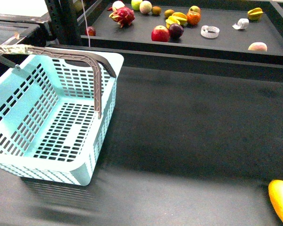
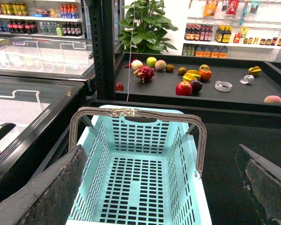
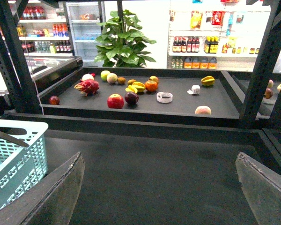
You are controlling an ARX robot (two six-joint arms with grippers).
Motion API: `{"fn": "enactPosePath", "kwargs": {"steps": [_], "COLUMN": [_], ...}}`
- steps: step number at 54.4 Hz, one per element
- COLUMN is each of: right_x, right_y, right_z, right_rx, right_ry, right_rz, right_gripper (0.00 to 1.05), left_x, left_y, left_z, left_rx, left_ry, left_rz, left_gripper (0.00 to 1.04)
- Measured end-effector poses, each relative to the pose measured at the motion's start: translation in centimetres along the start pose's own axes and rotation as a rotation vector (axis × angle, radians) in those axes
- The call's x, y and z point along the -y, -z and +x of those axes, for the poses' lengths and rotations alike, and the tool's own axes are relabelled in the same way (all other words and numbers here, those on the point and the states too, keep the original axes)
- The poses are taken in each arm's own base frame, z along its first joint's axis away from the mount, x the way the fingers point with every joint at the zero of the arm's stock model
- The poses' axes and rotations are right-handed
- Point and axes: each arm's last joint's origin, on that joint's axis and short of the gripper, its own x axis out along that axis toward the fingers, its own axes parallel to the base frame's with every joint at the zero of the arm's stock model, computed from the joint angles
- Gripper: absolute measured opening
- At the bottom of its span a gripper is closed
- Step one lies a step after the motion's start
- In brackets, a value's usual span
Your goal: Pick mango with right arm and hold basket with left
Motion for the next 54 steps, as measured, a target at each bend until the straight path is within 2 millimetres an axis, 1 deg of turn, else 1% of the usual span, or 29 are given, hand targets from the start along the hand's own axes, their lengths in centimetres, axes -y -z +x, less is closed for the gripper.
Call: {"fn": "enactPosePath", "kwargs": {"steps": [54], "right_x": [0.0], "right_y": [0.0], "right_z": [0.0], "right_rx": [0.0], "right_ry": [0.0], "right_rz": [0.0], "right_gripper": [0.96], "left_x": [0.0], "left_y": [0.0], "left_z": [0.0], "left_rx": [0.0], "left_ry": [0.0], "left_rz": [0.0], "left_gripper": [0.97]}}
